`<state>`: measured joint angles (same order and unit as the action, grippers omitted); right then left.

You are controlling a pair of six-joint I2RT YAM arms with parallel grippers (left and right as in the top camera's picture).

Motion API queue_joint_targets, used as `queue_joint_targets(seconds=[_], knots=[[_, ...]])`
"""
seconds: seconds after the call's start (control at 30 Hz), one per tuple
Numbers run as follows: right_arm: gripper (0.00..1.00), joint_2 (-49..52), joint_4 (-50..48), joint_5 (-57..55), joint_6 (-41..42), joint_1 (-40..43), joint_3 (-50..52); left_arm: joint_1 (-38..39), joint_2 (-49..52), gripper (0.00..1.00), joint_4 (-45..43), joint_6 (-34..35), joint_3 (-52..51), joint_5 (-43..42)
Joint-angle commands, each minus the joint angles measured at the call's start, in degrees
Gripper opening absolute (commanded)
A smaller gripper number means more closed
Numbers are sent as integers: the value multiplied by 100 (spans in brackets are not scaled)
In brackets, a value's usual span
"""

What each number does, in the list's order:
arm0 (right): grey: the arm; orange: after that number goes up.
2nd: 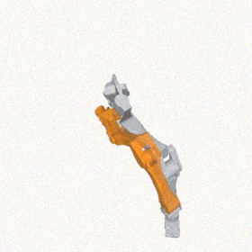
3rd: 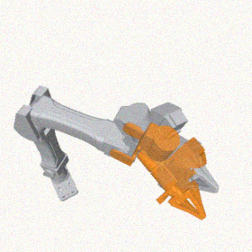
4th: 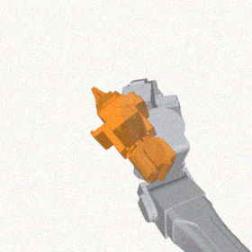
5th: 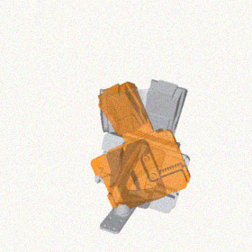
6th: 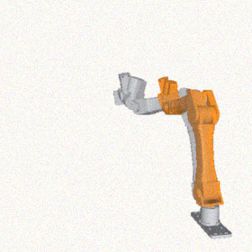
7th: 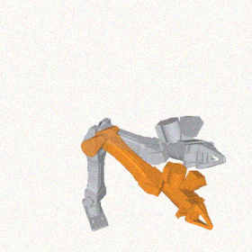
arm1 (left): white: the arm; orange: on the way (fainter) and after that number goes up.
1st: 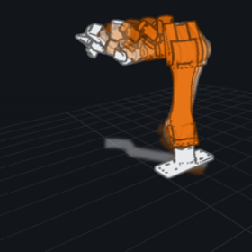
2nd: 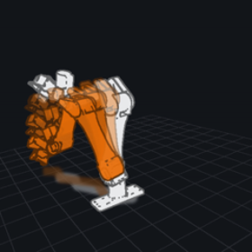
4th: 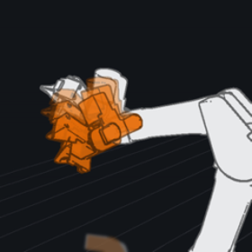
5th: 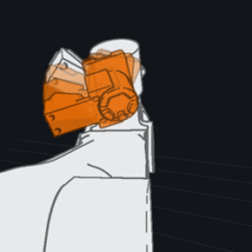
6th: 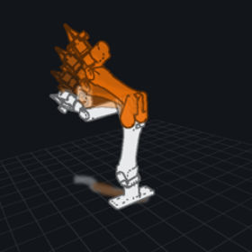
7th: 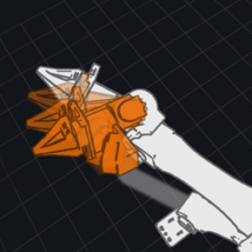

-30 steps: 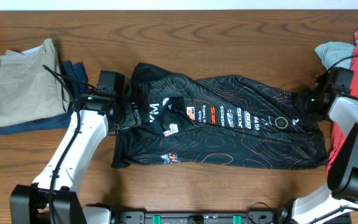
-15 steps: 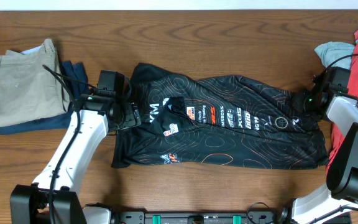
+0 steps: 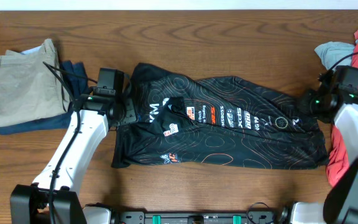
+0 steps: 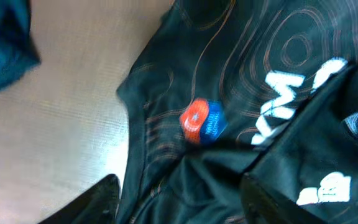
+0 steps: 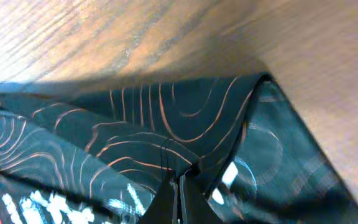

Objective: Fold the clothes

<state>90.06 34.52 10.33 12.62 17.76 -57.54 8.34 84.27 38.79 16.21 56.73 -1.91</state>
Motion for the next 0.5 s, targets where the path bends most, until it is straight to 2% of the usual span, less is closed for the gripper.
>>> queue_joint_targets(seconds=[0.0, 0.23, 0.47], knots=[[1, -138, 199, -459, -111, -42, -48, -31, 61, 60, -236, -142, 164, -382], [1, -81, 509, -717, -116, -42, -46, -31, 256, 60, -785, -162, 295, -616], [1, -81, 605, -739, -116, -42, -46, -225, 1209, 63, -651, -321, 1285, -1360]])
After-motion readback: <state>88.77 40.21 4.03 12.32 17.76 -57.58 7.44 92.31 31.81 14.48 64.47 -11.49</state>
